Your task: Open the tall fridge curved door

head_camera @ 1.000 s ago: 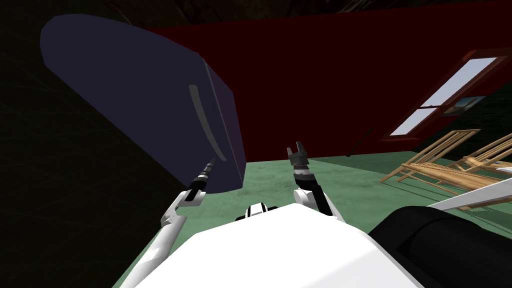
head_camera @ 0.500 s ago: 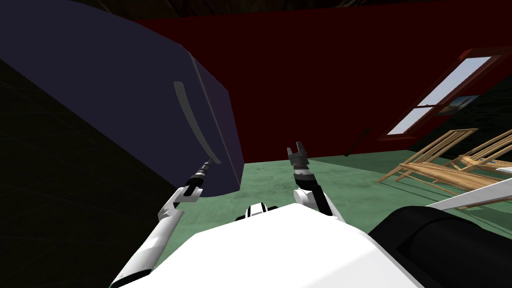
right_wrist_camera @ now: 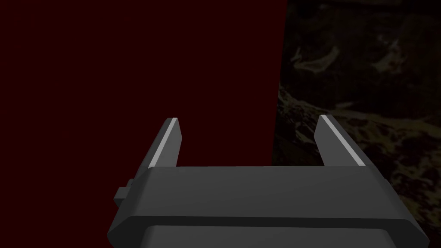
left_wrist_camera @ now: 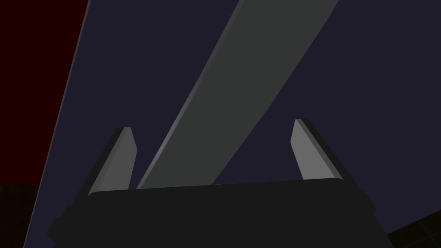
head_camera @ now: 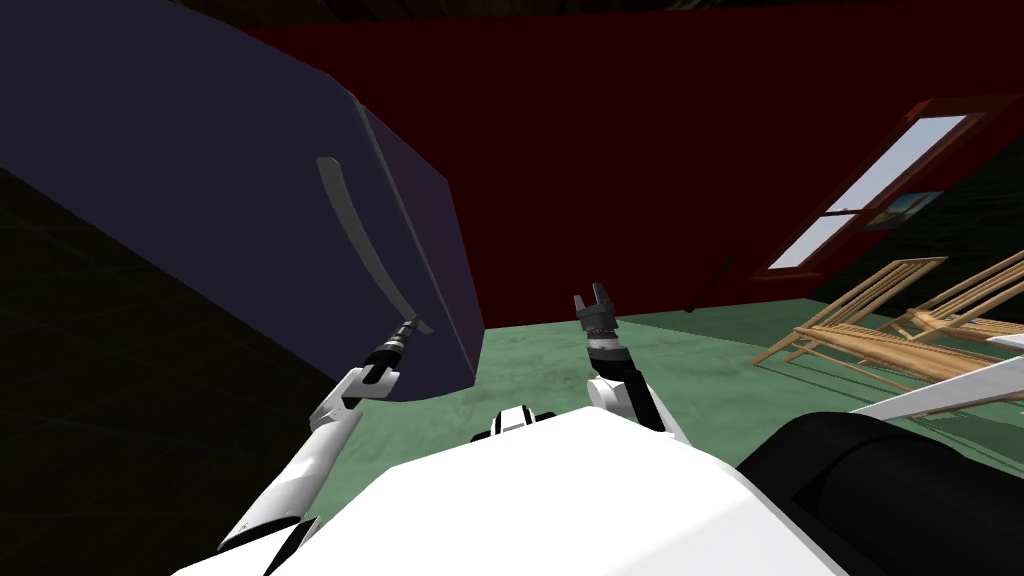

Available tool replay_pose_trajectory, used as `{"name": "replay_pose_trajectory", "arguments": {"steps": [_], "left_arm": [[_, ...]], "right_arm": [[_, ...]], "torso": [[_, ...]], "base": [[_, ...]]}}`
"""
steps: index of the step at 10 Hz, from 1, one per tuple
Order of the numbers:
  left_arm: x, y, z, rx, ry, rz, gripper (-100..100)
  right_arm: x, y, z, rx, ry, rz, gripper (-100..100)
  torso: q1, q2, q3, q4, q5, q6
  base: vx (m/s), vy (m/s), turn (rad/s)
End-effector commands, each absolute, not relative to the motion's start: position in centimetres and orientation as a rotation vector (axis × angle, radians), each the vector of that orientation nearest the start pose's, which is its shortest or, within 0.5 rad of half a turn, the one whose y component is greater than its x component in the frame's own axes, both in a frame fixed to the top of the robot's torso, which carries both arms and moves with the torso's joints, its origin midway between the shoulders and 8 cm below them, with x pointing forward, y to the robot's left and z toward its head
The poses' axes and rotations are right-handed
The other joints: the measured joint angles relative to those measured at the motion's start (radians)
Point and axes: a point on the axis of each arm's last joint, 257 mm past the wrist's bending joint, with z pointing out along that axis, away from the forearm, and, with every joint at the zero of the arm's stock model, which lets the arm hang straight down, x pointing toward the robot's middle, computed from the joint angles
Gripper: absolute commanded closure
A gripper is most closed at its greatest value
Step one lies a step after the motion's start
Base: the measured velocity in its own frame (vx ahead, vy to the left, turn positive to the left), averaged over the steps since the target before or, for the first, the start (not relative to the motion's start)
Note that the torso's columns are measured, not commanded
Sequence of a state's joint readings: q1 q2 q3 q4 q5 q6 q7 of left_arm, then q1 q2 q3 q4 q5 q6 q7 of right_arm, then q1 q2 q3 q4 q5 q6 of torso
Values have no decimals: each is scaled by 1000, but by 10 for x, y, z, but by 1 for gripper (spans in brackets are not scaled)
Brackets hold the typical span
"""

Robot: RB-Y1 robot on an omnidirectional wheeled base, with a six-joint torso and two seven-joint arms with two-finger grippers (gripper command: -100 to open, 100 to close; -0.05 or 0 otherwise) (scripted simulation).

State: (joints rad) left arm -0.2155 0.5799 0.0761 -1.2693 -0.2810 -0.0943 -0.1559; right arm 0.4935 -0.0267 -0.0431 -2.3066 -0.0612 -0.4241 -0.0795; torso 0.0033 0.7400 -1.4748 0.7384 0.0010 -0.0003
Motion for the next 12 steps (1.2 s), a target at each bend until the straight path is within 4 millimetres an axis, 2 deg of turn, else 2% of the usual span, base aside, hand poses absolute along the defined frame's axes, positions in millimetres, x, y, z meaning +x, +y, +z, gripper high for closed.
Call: {"name": "replay_pose_trajectory", "arguments": {"steps": [1, 2, 3, 4, 5, 7, 8, 9, 10, 11, 12], "left_arm": [[589, 431, -156, -490, 1455, -398, -100], [584, 421, -164, -492, 1468, -394, -100], [585, 417, -158, -484, 1459, -400, -100], [579, 408, -166, -488, 1473, -395, -100], [579, 404, -159, -479, 1463, -402, -100], [567, 387, -174, -492, 1489, -390, -100], [567, 380, -159, -473, 1466, -405, -100], [561, 372, -165, -481, 1476, -399, -100], [561, 369, -158, -472, 1465, -406, -100], [554, 363, -166, -484, 1480, -397, -100], [554, 358, -156, -473, 1464, -407, -100]], "right_arm": [[348, -298, 25, 737, 600, 1366, 0], [348, -298, 25, 737, 600, 1366, 0], [348, -298, 25, 737, 600, 1366, 0], [348, -298, 25, 737, 600, 1366, 0], [348, -298, 25, 737, 600, 1366, 0], [348, -298, 25, 737, 600, 1366, 0], [348, -298, 25, 737, 600, 1366, 0], [348, -298, 25, 737, 600, 1366, 0], [348, -298, 25, 737, 600, 1366, 0], [348, -298, 25, 737, 600, 1366, 0], [348, -298, 25, 737, 600, 1366, 0]], "torso": [[2, -1, 0, 0, 1, 0], [0, -1, -1, 0, 0, 0], [-1, -3, -2, -1, 0, 0], [-3, -2, -2, -1, -1, 0], [-3, -2, -1, 0, -1, 0], [-4, -2, -1, 0, -1, 0], [-1, -4, -2, -1, 0, 0], [-3, -3, -2, -1, -1, 1], [-4, -1, -1, 0, -1, 0], [-5, -1, 0, 0, -1, 0], [-4, -1, -1, 0, -1, 0]], "base": [[42, 43, 3], [64, 63, 14], [52, 62, 5], [44, 66, 9], [36, 48, 5], [73, 77, 14], [67, 67, 6], [49, 59, 7], [41, 41, 5], [52, 52, 12], [40, 44, 7]]}}
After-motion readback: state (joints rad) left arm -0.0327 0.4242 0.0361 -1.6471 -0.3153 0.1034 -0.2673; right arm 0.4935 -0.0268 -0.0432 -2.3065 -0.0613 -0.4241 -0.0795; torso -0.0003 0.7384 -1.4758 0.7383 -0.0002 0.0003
